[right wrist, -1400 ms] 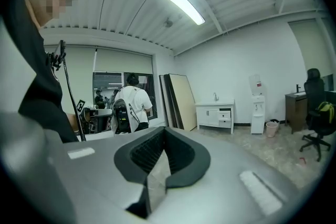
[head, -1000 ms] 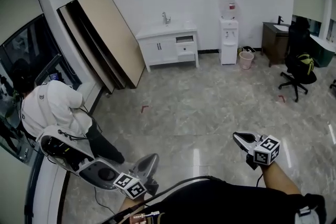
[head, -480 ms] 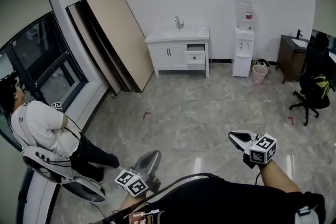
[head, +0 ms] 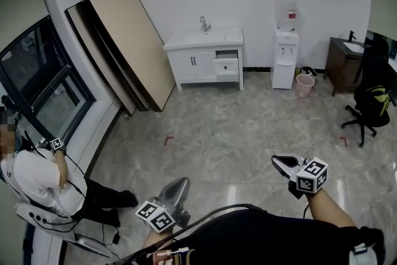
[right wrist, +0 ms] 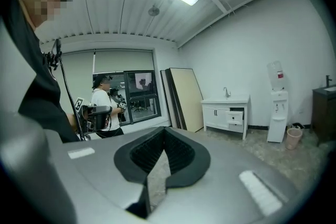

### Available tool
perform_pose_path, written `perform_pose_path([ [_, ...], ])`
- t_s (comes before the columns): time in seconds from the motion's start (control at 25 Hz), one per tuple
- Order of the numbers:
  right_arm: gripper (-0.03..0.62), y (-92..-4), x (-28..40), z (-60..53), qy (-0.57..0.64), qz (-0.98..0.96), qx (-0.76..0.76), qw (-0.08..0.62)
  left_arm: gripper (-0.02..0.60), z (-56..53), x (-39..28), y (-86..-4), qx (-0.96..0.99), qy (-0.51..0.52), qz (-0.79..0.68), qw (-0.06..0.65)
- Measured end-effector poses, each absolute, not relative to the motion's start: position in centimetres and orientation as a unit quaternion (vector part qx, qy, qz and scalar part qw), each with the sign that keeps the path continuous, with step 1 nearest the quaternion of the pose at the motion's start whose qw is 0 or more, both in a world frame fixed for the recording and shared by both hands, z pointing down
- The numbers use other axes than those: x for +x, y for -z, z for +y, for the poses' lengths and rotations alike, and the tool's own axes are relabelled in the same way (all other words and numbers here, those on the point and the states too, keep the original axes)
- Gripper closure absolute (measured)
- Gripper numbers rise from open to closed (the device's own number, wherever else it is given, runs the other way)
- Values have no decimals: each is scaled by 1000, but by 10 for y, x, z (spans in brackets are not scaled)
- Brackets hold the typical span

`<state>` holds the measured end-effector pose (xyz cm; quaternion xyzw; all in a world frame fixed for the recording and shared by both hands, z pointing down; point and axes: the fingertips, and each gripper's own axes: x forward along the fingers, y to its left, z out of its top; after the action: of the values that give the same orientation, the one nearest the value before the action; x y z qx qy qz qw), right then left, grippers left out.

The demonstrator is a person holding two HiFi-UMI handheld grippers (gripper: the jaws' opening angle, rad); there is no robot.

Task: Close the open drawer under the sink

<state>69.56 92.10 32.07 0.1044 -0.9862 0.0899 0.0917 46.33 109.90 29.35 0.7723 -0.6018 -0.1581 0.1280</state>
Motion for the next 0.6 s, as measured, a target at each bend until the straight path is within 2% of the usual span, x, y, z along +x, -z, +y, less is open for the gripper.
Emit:
perform_pose_path([
  [0.6, 592, -293, 480, 876, -71, -986, 131, 80, 581, 1032, 252, -276, 805, 152, -564, 109],
])
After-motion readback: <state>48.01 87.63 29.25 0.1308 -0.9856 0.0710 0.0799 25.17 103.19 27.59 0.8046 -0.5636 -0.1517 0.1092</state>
